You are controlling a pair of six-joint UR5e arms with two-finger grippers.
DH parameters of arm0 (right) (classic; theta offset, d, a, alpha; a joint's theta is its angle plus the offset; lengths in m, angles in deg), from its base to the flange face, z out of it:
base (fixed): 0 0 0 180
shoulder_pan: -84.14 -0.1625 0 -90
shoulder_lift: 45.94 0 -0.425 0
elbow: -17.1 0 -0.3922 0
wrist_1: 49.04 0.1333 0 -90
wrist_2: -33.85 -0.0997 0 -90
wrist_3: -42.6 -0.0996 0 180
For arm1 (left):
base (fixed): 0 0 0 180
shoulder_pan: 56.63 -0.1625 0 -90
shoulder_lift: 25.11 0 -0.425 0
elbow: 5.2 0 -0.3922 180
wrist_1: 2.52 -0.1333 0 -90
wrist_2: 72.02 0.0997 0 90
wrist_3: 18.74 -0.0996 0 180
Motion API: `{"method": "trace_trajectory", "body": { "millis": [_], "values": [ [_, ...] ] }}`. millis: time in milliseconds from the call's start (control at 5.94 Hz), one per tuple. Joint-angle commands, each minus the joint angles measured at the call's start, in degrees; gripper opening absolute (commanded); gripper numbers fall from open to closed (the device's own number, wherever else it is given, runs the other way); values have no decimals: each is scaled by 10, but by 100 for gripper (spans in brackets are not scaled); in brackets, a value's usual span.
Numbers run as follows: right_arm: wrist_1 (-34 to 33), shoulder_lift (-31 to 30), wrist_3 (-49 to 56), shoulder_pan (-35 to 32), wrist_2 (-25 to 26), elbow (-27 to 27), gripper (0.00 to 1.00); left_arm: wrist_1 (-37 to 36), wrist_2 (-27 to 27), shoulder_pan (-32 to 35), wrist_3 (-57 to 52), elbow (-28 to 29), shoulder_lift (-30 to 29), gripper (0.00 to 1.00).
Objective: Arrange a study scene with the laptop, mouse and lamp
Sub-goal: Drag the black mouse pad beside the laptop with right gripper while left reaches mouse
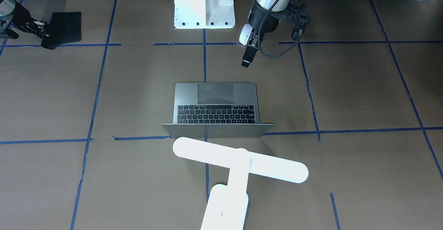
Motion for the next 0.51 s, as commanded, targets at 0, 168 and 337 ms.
{"method": "trace_trajectory", "body": {
  "millis": [0, 168, 337],
  "values": [
    [-1, 7, -7, -2, 4, 28, 0, 1, 6, -20, -64, -51, 41, 100],
    [-1, 35, -51, -13, 22, 49, 0, 0, 15, -50, -161, -111, 107, 100],
    [-3, 69, -68, -26, 44, 48, 0, -3, 18, -77, -208, -129, 130, 100]
  ]
}}
